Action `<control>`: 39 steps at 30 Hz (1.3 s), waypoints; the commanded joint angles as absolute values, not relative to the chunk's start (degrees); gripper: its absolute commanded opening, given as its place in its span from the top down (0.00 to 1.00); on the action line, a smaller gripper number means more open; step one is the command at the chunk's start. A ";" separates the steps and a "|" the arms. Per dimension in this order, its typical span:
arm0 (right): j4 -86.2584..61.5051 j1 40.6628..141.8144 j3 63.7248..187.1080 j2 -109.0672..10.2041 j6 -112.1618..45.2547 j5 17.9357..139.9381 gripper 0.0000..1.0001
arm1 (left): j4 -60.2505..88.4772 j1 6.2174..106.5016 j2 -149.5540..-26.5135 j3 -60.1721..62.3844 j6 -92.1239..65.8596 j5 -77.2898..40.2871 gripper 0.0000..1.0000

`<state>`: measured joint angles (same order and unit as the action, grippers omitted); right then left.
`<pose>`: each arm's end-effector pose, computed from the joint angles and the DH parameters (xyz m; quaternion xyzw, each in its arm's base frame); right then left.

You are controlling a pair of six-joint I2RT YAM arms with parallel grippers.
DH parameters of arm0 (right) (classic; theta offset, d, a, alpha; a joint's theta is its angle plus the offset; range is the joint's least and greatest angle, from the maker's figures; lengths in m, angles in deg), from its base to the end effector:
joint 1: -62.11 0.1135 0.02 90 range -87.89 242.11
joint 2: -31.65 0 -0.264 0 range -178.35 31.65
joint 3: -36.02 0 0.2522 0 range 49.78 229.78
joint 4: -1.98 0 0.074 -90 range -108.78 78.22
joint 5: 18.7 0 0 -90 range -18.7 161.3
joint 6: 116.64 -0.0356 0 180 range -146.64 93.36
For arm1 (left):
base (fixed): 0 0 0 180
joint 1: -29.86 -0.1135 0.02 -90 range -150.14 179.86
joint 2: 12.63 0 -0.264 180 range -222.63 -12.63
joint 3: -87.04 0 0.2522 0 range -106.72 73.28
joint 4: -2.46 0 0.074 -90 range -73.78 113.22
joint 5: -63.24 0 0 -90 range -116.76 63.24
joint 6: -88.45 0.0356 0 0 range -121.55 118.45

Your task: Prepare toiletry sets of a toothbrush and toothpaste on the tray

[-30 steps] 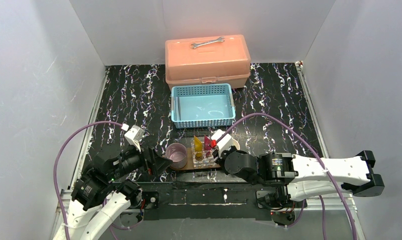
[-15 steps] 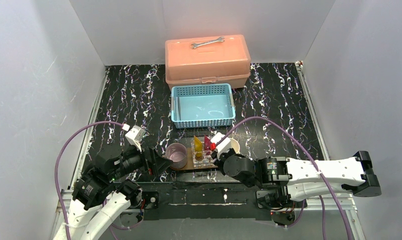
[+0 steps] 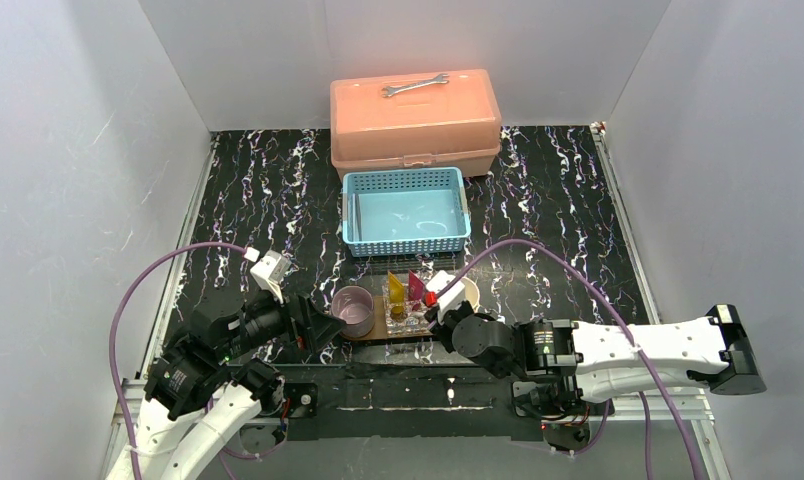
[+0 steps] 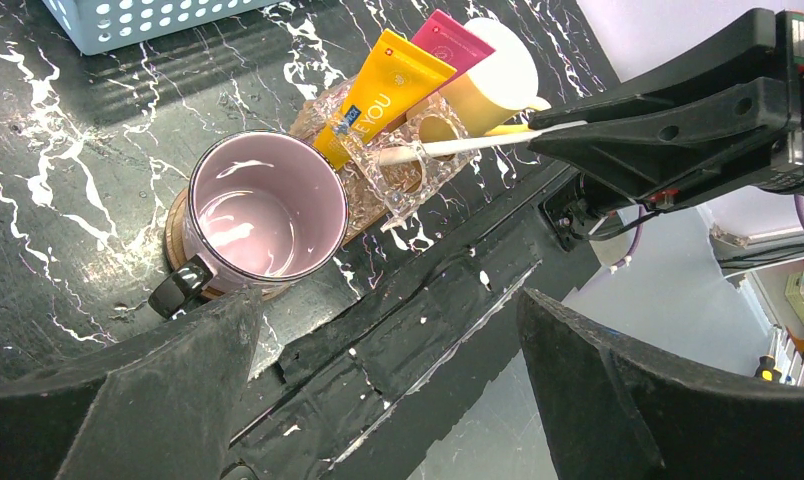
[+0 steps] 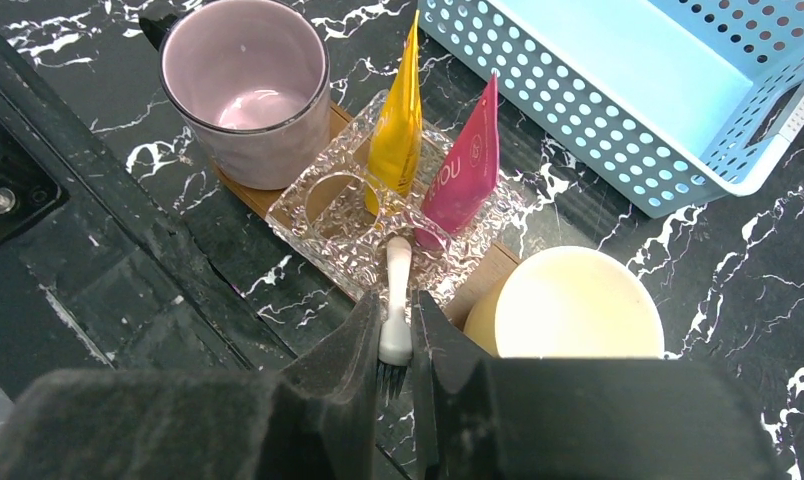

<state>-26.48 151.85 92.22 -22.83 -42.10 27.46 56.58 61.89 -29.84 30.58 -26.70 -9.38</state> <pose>0.0256 0.2076 0.2911 -0.3208 0.7479 0.1934 0.5480 0.0516 -0.0448 0.3235 0.1390 0.7766 -0.3936 0.4719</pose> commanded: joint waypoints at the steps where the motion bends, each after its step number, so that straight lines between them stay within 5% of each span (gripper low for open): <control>1: -22.03 151.94 90.88 -21.13 -41.41 24.99 0.99 | 56.21 61.76 -29.82 31.00 -26.26 -8.83 0.02; 19: -21.07 151.89 88.37 -20.66 -41.75 25.10 0.73 | 56.21 61.76 -30.03 31.00 -26.28 -8.89 0.02; 39: -28.53 151.94 98.42 -21.18 -40.63 23.97 0.64 | 56.21 61.76 -29.36 31.16 -26.25 -8.76 0.02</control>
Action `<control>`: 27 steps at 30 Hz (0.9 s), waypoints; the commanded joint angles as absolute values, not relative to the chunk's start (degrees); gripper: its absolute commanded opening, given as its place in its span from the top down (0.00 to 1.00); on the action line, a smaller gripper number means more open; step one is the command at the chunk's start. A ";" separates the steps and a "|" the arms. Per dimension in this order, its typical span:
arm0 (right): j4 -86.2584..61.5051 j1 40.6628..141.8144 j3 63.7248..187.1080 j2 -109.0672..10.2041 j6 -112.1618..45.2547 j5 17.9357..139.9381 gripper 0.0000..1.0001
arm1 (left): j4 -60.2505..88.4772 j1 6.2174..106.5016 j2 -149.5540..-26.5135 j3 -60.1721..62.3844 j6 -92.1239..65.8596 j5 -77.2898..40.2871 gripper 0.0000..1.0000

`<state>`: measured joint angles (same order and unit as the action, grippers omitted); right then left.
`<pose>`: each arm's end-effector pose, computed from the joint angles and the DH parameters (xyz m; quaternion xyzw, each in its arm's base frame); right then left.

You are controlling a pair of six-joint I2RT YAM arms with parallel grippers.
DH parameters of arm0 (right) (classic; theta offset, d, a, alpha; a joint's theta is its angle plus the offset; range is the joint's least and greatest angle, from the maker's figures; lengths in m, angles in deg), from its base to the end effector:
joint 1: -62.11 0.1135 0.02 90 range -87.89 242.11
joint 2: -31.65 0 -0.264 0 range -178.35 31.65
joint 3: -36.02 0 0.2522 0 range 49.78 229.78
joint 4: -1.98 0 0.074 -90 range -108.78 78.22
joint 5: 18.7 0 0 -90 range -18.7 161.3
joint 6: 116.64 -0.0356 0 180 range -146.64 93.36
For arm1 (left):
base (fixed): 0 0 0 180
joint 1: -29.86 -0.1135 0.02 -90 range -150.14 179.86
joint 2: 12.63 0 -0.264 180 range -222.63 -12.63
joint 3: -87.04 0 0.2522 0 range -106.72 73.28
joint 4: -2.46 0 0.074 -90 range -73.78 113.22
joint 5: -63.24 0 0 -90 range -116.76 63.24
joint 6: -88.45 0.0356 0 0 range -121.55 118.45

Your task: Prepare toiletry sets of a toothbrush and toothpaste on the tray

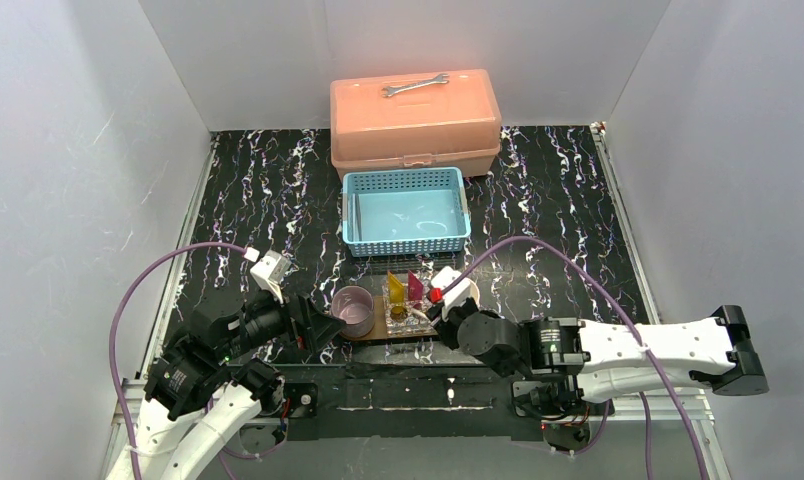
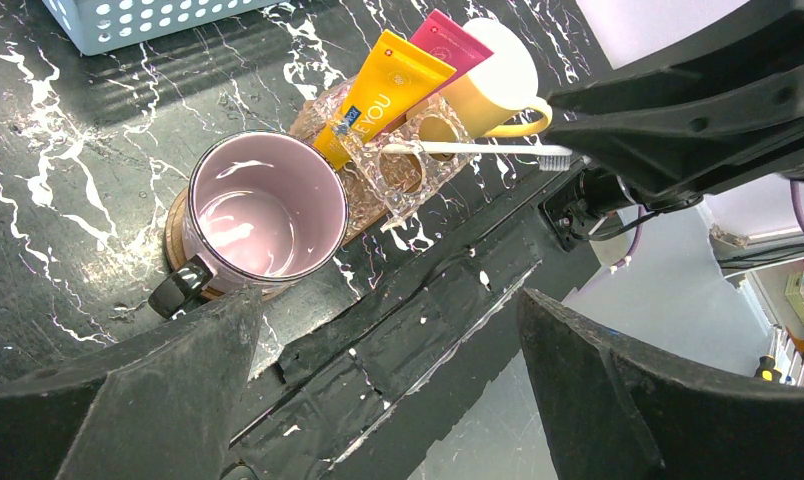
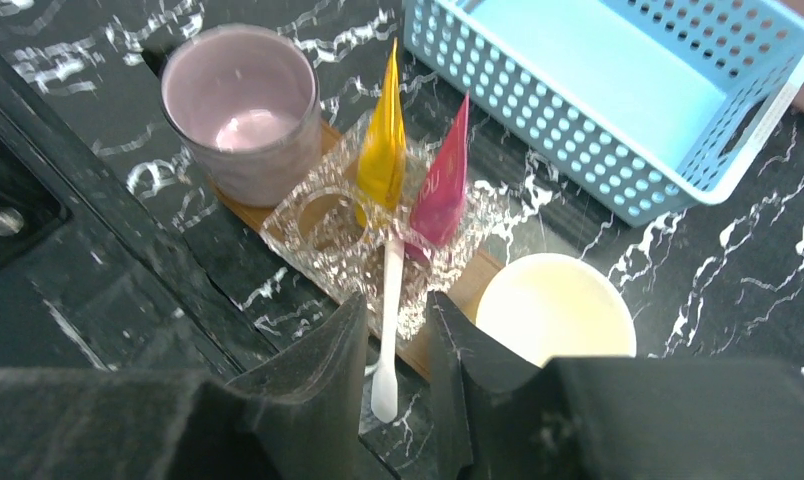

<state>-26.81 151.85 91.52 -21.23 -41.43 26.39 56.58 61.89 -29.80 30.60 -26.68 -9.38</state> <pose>0.0260 0.2015 0.2918 -0.3170 0.7454 0.1880 0.5554 0.0515 -0.0448 0.3234 0.1391 0.7765 -0.3935 0.4721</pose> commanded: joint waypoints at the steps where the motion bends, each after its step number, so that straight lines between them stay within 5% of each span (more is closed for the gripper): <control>1: -29.54 151.95 99.84 -21.71 -40.40 23.30 0.64 | 56.21 61.76 -29.28 31.14 -26.25 -8.79 0.02; 12: -35.76 148.92 112.74 -29.58 -34.73 21.23 0.58 | 56.21 61.76 -28.99 31.04 -26.07 -9.39 0.02; 27: -40.61 130.03 130.22 -46.06 -31.95 41.78 0.50 | 58.39 61.75 -28.71 30.14 -28.07 -17.12 0.02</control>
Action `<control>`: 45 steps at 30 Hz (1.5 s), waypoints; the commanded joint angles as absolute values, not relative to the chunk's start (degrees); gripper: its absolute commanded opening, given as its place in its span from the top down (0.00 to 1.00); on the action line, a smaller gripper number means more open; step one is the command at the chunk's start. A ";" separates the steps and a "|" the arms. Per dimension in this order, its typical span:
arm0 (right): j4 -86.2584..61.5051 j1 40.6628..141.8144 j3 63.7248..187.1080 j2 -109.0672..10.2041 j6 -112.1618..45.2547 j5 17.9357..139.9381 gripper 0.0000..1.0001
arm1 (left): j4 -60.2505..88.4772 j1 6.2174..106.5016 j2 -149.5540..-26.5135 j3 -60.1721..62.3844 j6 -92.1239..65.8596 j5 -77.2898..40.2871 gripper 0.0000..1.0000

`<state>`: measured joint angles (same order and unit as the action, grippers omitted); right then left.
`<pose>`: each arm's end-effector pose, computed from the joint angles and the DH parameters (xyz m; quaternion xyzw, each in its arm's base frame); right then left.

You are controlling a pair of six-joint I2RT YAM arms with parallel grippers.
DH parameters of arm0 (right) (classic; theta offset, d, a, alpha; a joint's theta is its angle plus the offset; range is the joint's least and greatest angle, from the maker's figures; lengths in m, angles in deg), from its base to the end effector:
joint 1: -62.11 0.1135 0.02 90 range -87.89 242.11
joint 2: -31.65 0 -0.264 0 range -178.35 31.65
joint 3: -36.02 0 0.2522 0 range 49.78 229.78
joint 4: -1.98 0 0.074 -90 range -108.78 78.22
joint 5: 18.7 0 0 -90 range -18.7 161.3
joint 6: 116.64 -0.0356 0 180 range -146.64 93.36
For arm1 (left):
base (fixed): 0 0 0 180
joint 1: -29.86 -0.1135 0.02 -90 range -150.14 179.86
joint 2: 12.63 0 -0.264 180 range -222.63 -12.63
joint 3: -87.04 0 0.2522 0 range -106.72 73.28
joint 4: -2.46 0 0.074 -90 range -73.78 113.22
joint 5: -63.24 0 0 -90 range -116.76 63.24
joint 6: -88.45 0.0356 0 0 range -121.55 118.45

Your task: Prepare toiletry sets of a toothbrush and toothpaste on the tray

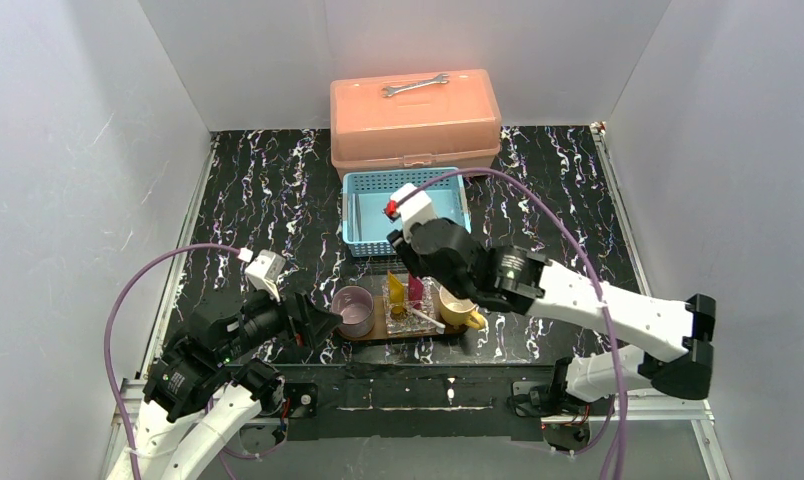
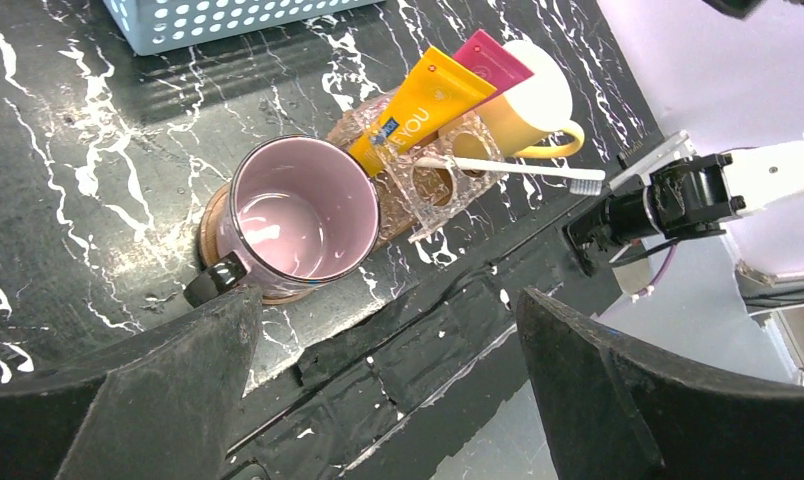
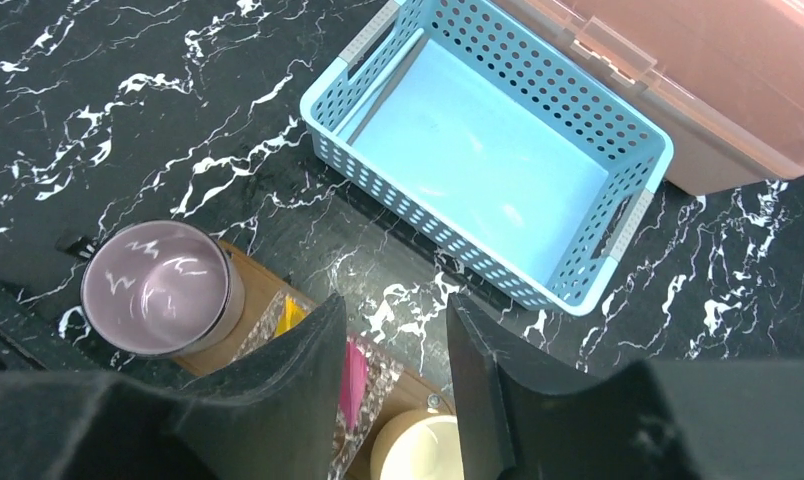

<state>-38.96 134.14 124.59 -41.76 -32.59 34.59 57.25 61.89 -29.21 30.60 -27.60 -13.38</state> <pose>0.1067 0.2601 0.3879 -0.2980 0.7652 0.1101 0.5600 0.0512 -0.0417 0.3225 0.1120 0.7828 -0.3745 0.4842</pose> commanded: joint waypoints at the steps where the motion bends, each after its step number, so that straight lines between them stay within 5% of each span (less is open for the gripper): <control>1: -40.92 128.79 131.80 -47.44 -32.28 43.23 0.49 | 58.46 61.76 -28.63 30.12 -27.95 -17.33 0.02; 12: -40.43 118.90 141.40 -60.65 -37.34 55.48 0.42 | 58.05 61.79 -28.36 30.61 -27.16 -15.95 0.02; 26: -37.04 114.28 153.32 -78.18 -44.63 54.41 0.32 | 57.70 61.77 -29.24 30.82 -27.10 -15.07 0.02; 45: -41.60 112.06 169.36 -99.07 -45.94 55.47 0.31 | 57.70 61.79 -29.15 30.91 -27.30 -15.25 0.02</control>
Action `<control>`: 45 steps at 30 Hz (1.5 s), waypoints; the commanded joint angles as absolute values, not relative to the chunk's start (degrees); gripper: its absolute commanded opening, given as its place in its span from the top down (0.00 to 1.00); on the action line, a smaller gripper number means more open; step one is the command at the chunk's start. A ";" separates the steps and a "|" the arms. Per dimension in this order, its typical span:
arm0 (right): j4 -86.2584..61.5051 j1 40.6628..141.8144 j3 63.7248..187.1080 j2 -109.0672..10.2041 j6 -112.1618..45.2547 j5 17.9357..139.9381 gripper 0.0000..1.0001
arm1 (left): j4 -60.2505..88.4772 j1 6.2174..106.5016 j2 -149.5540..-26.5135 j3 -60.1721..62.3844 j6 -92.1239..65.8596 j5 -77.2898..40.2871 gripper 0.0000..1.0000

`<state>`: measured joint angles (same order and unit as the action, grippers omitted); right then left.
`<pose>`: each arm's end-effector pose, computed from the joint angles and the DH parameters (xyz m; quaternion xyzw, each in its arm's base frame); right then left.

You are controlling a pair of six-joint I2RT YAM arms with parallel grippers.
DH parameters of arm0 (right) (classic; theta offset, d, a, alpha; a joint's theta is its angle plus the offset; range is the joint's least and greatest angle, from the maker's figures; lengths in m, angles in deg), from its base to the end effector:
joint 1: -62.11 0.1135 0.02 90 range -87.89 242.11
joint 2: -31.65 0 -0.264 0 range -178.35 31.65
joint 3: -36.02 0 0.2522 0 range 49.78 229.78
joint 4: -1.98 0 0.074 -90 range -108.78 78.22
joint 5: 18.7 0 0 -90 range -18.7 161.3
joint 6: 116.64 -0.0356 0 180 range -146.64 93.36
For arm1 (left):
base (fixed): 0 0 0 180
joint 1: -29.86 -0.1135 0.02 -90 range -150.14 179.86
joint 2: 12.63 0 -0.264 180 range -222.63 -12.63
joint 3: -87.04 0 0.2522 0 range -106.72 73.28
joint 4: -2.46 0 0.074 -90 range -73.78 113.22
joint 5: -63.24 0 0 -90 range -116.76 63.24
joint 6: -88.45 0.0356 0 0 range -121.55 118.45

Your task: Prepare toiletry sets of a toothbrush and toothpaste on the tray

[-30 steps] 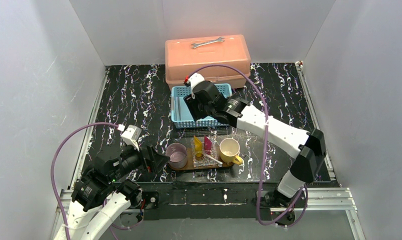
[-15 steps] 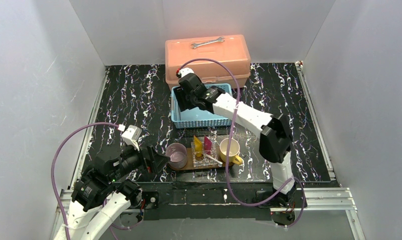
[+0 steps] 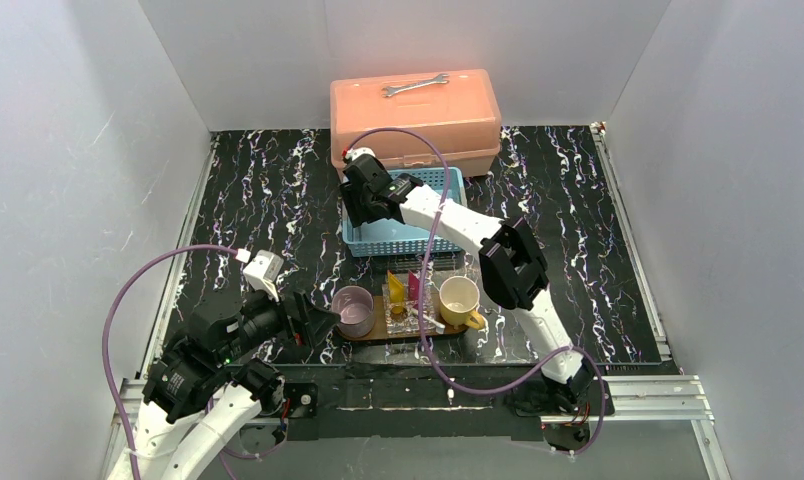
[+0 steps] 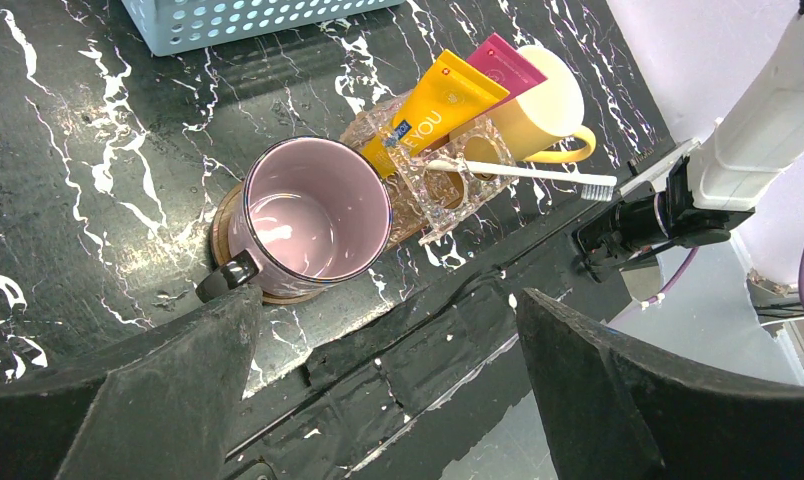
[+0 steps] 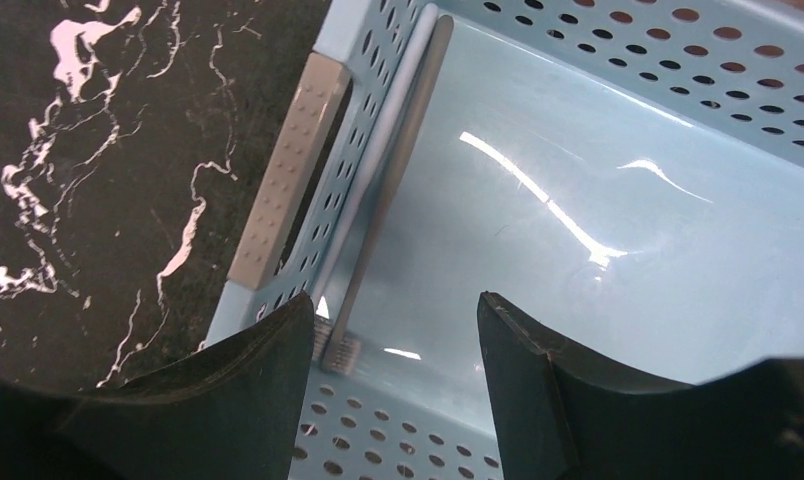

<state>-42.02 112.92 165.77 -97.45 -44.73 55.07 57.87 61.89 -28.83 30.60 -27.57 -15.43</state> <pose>0.3346 0.3947 0.2470 -0.2024 0.8880 0.1148 0.3966 0.0506 -0.0399 0.3216 0.1013 0.7861 -0.3619 0.4906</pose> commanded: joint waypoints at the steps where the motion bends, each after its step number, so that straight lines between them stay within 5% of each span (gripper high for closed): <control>1: -41.56 111.96 169.52 -99.55 -46.04 55.66 0.31 | 57.70 61.77 -29.13 30.89 -27.33 -15.25 0.02; 29: -37.76 110.25 169.47 -107.59 -50.25 61.22 0.39 | 57.61 61.79 -29.20 30.91 -27.30 -14.64 0.02; 45: -44.36 110.25 169.77 -108.94 -43.50 51.13 0.41 | 57.57 61.76 -29.23 30.96 -27.23 -14.46 0.02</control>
